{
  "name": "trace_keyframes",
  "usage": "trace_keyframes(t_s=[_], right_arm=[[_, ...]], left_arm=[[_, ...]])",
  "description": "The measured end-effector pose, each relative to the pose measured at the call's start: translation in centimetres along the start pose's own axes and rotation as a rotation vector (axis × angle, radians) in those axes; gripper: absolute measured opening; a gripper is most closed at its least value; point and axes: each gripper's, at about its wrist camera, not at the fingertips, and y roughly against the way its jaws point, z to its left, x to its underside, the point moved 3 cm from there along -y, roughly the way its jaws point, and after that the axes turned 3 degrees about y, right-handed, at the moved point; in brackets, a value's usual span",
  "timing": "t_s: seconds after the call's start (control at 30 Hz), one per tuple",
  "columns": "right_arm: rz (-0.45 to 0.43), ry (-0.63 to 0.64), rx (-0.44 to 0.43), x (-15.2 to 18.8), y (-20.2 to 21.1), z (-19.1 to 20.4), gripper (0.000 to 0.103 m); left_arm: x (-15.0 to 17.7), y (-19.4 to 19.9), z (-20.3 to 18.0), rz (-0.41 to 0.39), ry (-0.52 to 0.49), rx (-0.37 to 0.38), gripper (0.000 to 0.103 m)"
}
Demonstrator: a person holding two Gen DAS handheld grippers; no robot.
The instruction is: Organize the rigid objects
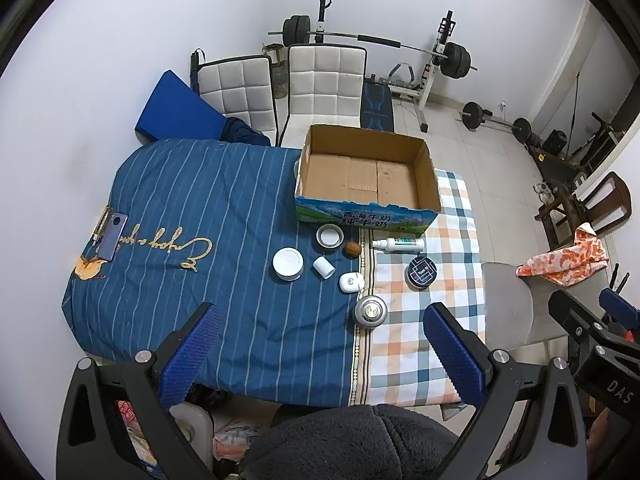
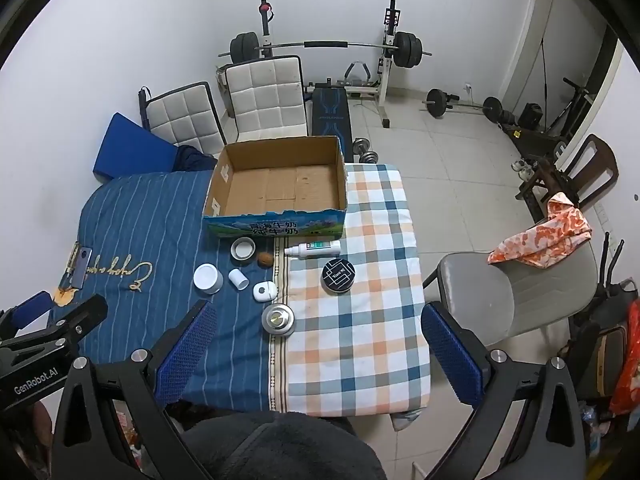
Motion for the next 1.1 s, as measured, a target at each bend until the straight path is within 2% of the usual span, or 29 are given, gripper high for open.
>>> trace_keyframes(t_s=[0.4,1.1], right_arm=[[-0.009,-0.002,-0.007,0.1,0.3,-0.2,0.103],[-0.031,0.003,-0.003,0.1,1.4,-0.3,0.103]], left_arm=[[-0.1,1.5,0.3,-0.056,0.006,-0.007,0.103],[0.2,2.5,-0.4,-0.080,-0.017,-0.009,0.103]])
